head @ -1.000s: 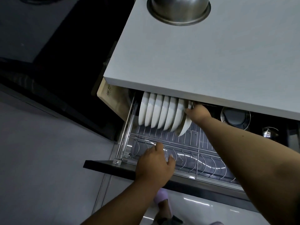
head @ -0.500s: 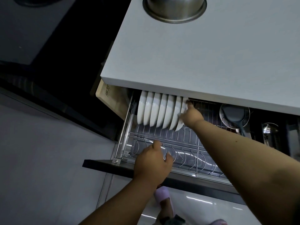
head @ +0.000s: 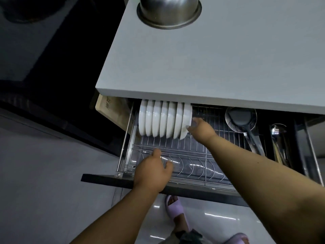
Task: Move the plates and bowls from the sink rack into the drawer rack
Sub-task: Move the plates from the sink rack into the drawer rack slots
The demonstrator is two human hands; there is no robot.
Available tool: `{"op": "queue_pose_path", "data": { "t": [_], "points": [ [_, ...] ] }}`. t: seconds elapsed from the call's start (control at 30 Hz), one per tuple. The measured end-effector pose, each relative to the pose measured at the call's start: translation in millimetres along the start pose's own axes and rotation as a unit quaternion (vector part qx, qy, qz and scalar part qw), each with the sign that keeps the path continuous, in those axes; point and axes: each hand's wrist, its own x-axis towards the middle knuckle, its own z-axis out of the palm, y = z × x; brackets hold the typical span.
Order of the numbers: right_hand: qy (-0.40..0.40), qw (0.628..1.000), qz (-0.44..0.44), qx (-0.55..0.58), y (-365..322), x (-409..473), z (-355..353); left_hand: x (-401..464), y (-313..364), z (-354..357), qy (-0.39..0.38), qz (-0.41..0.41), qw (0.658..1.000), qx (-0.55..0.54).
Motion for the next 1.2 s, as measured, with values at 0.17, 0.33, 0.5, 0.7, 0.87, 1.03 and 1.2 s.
{"op": "queue_pose_path", "data": {
  "t": [0.17, 0.33, 0.5, 0.7, 0.87, 1.03, 1.2],
  "points": [
    [0.026, 0.998, -0.015, 0.046, 24.3, -48.0, -23.8, -0.8, 7.8, -5.4, -0.035, 0.011, 0.999, -0.006],
    [0.085, 0.991, -0.003, 0.107, 69.3, -89.9, -64.2, 6.3, 64.6, 1.8, -0.064, 0.046, 0.995, -0.067],
    [0.148, 0.977, 0.026, 0.151, 120.3, -129.6, -117.2, -0.2, 159.6, 17.1, -0.092, 0.146, 0.979, -0.108],
    [0.25, 0.945, 0.061, 0.202, 202.0, -182.7, -180.7, -31.7, 259.1, 44.6, -0.12, 0.231, 0.962, -0.082],
    [0.306, 0.91, 0.101, 0.263, 281.2, -231.7, -229.1, -71.2, 344.5, 78.8, -0.151, 0.29, 0.943, -0.062],
    [0.36, 0.873, 0.113, 0.31, 360.1, -284.3, -277.6, -113.9, 432.7, 120.9, -0.16, 0.346, 0.923, -0.044],
    [0.424, 0.831, 0.133, 0.334, 434.0, -337.7, -319.5, -160.4, 513.8, 168.0, -0.172, 0.406, 0.897, -0.025]
  ]
}}
